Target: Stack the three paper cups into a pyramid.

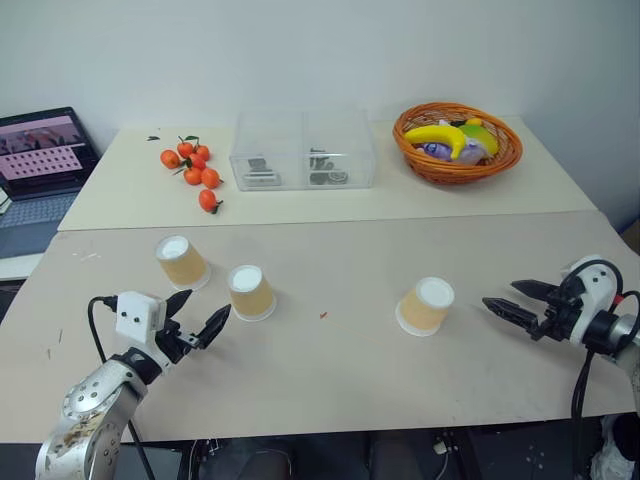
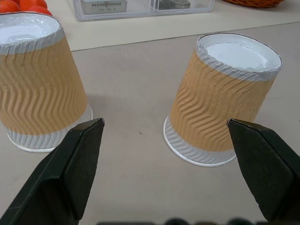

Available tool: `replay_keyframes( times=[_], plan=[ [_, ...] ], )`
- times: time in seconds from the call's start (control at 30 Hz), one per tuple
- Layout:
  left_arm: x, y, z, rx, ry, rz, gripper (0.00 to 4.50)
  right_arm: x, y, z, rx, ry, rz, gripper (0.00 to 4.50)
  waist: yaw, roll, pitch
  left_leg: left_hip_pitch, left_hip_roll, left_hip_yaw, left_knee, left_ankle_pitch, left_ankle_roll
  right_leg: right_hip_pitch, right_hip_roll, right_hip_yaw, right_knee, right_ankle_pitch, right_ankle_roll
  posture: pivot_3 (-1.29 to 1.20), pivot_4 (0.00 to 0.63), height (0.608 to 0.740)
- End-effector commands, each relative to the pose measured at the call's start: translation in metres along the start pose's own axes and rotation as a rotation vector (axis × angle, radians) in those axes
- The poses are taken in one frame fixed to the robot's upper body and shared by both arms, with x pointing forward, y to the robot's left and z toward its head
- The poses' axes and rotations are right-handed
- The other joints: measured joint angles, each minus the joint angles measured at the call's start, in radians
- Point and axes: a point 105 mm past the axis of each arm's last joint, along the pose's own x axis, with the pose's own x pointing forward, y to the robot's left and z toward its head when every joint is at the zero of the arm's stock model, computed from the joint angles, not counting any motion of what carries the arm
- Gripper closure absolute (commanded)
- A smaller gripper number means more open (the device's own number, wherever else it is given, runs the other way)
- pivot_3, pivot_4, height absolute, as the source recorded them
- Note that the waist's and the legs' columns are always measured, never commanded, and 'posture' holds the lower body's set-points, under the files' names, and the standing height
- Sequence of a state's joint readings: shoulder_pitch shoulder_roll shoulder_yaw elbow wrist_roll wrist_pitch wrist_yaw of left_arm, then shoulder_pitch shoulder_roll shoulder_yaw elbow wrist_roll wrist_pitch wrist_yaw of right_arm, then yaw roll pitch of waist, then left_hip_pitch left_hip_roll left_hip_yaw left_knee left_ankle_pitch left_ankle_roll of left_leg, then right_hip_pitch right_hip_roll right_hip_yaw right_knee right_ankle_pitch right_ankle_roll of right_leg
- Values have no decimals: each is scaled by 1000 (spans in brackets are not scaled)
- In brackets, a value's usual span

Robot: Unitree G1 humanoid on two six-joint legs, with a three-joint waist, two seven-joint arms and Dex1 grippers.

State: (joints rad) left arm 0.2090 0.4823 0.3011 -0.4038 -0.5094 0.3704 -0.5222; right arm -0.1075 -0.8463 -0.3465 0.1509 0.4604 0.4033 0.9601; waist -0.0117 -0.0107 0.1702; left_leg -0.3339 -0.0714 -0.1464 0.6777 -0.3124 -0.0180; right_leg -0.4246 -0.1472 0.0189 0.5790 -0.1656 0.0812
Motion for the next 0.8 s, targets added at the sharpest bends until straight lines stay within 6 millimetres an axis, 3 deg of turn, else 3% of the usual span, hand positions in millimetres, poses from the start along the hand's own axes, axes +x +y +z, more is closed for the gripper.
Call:
replay_keyframes(
  times=[0.03, 0.1, 0.17, 0.3, 0.37, 0.63, 0.8],
  plan=[
    [-3, -14, 7, 46, 15, -107, 18, -6, 3, 48, -62, -133, 40, 0, 0, 0, 0, 0, 0, 0, 0, 0, 0, 0, 0, 0, 0, 0, 0, 0, 150, 738],
    [-8, -33, 3, 19, 61, -268, 18, -10, 23, 89, -114, -223, 150, 0, -9, 3, 2, 0, 0, 1, 0, 0, 0, -1, 0, 1, 0, 0, 0, 0, 150, 738],
    [-11, -41, 2, 4, 71, -336, 18, -9, 39, 102, -124, -245, 231, 0, -10, 8, 4, -3, 0, 5, 0, 0, 1, -1, 0, 4, 1, 0, 0, 0, 150, 738],
    [-13, -46, 0, 28, 94, -378, 18, -2, 68, 109, -129, -260, 349, 0, 0, -1, 1, 0, 5, 6, -1, -1, 2, 1, 4, 4, 1, -3, 5, 0, 150, 738],
    [-14, -48, -1, 33, 104, -402, 18, 4, 86, 109, -130, -260, 417, 0, 2, -2, 1, 2, 5, 6, 1, -1, 2, 0, 5, 4, 0, 1, -1, 0, 150, 738],
    [-17, -46, -2, 54, 123, -420, 18, 6, 155, 114, -199, -233, 742, 0, -1, -1, 2, 1, 4, 6, 1, -1, 2, -2, 3, 5, 0, 1, -1, 0, 150, 738],
    [-16, -43, 3, 99, 119, -418, 18, 10, 169, 110, -203, -225, 815, 0, 0, -1, 2, 1, 4, 6, 1, -1, 2, -2, 4, 4, 0, 1, -1, 0, 150, 738]
  ],
)
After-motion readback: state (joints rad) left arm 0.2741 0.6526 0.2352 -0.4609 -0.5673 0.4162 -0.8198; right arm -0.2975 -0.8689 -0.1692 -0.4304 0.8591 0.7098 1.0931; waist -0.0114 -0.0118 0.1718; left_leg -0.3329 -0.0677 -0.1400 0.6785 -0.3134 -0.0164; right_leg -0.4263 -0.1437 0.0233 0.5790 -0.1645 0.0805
